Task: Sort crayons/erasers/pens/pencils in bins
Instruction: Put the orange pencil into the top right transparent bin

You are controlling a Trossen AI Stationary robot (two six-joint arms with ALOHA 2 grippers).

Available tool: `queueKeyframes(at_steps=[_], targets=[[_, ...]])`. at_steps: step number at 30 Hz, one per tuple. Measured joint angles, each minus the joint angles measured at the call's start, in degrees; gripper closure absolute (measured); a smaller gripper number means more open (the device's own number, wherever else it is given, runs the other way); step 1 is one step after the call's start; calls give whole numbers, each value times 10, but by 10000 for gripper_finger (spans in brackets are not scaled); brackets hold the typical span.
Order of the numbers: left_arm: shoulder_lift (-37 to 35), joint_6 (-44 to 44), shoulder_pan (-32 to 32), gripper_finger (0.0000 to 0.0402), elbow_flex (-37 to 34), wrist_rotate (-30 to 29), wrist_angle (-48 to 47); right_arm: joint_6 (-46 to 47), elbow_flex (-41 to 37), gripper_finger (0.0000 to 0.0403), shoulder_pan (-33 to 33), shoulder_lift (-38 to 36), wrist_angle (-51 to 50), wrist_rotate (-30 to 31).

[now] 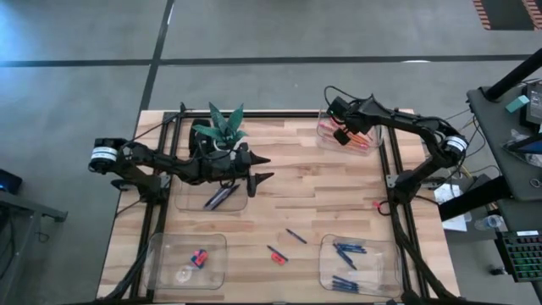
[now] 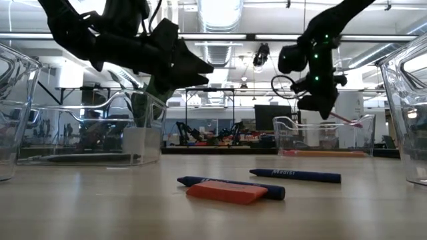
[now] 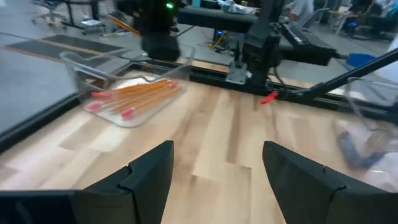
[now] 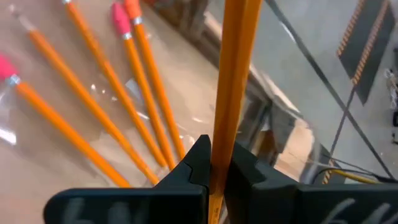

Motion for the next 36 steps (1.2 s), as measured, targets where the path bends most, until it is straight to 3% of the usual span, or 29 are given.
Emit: queueKeyframes(at_steps=[14,36], targets=[[-1,19,15,168,2,-36,-4,-130,-43,390,-10,3,70,-72],[-1,-16,14,168,-1,-34,-9,-139,-78,380,-10,3,120,-72]])
